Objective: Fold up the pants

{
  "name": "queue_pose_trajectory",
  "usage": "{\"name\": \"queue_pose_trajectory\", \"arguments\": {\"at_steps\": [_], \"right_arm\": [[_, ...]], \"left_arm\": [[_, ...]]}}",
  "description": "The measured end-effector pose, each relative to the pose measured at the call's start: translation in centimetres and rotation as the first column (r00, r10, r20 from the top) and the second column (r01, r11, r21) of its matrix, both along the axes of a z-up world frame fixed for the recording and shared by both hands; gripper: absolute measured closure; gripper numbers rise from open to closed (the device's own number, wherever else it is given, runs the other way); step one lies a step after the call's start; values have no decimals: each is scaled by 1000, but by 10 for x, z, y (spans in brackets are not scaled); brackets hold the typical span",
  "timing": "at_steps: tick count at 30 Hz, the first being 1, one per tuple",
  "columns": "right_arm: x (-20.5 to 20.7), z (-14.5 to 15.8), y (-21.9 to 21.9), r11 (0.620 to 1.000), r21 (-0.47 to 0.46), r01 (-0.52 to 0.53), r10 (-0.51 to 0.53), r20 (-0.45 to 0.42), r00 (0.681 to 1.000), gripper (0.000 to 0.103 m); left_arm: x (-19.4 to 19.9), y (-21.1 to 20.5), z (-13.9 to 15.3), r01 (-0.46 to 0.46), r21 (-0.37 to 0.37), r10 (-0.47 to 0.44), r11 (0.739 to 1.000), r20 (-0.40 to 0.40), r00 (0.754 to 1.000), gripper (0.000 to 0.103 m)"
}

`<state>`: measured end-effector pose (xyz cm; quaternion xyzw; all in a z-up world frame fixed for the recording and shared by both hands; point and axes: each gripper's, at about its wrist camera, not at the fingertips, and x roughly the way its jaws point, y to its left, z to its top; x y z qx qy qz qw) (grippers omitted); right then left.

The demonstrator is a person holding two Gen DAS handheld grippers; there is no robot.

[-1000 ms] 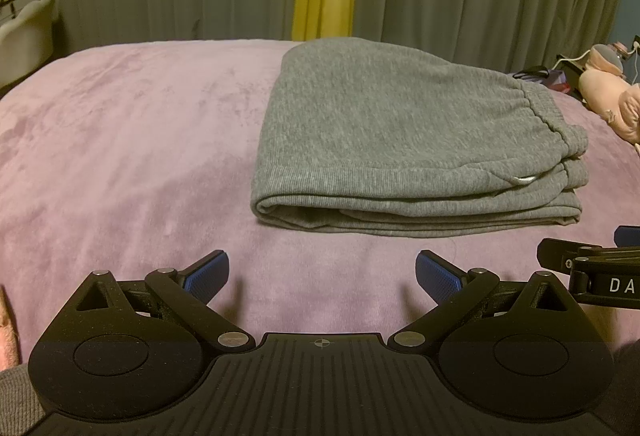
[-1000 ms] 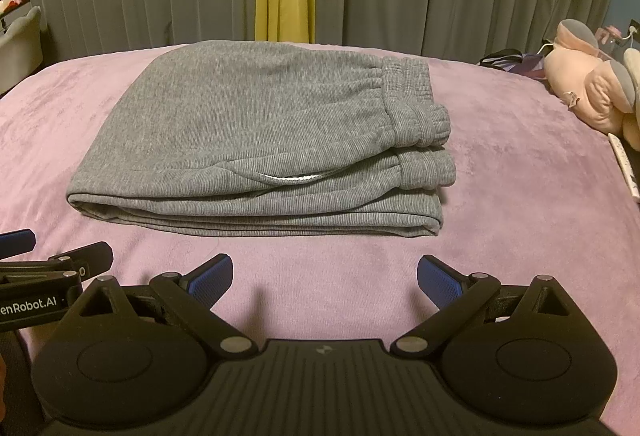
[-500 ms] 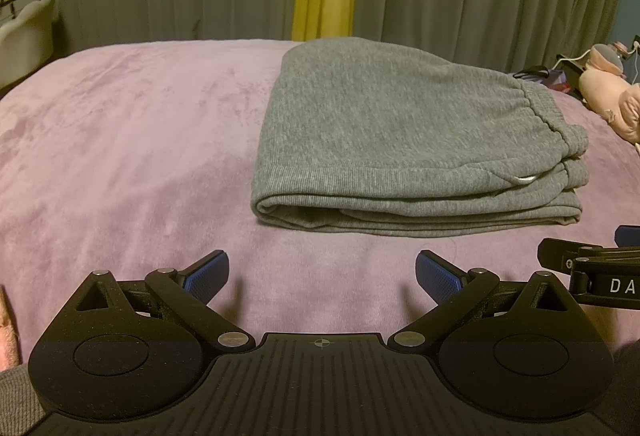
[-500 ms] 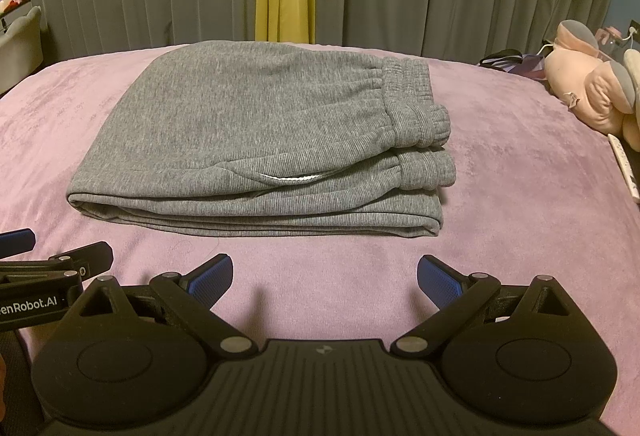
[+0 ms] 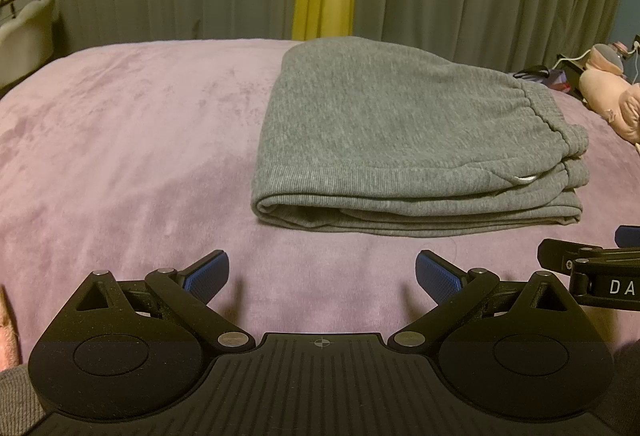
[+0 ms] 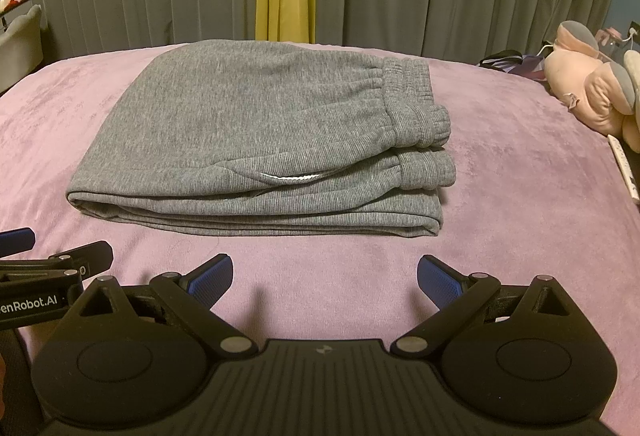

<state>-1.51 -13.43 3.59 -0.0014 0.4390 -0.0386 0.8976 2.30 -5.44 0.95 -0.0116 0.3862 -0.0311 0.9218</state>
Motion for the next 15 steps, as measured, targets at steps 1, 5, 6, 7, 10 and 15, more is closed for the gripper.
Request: {"name": "queue_pose_trajectory", "arguments": {"at_steps": [1, 5, 6, 7, 10, 15], "right_arm": [[0, 0, 0, 1000, 0, 0, 0, 0, 1000, 4], [0, 0, 0, 1000, -1, 0, 0, -1, 1000, 4], [0, 0, 0, 1000, -2, 0, 0, -1, 1000, 4], [0, 0, 0, 1000, -3, 0, 0, -2, 1000, 4], [0, 0, 1, 1000, -6, -1, 1, -2, 1000, 4], [0, 0, 2, 1000, -12, -2, 2, -3, 1000, 4]], "left_arm": [[0, 0, 0, 0, 0, 0, 1000, 0, 1000, 1], [0, 0, 0, 0, -1, 0, 1000, -1, 1000, 1], [0, 0, 0, -1, -2, 1, 1000, -1, 1000, 1], [0, 0, 0, -1, -2, 1, 1000, 0, 1000, 1], [0, 0, 0, -1, -3, 1, 1000, 0, 1000, 1], [0, 1, 0, 0, -8, 0, 1000, 2, 1000, 1]]}}
